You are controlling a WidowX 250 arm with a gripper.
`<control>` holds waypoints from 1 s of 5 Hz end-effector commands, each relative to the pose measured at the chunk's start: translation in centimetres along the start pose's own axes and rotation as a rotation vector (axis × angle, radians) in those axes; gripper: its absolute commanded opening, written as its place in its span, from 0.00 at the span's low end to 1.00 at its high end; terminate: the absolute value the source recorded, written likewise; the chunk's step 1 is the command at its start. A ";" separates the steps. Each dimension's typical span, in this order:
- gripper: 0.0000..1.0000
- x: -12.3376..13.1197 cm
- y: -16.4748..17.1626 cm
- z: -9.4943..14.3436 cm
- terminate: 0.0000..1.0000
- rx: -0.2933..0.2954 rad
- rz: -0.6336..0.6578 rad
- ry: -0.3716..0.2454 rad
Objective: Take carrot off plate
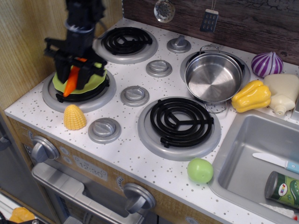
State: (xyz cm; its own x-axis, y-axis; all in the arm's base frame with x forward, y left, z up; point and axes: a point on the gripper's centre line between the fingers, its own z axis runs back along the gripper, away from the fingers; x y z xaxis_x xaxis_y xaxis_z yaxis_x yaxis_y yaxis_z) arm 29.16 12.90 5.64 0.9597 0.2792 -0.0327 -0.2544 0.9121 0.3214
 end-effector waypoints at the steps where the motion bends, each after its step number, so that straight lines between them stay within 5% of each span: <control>1: 0.00 1.5 -4.3 3.9 0.00 0.015 -0.015 -0.078; 3: 0.00 2.8 -8.4 2.1 0.00 -0.055 0.043 -0.129; 4: 1.00 3.9 -8.9 1.7 0.00 -0.099 0.046 -0.172; 5: 1.00 4.4 -8.4 2.3 0.00 -0.101 0.038 -0.195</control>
State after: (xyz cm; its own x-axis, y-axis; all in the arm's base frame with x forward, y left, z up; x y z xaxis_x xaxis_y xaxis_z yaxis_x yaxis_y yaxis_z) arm 34.81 5.57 3.29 0.9549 0.2753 0.1114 -0.2944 0.9268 0.2330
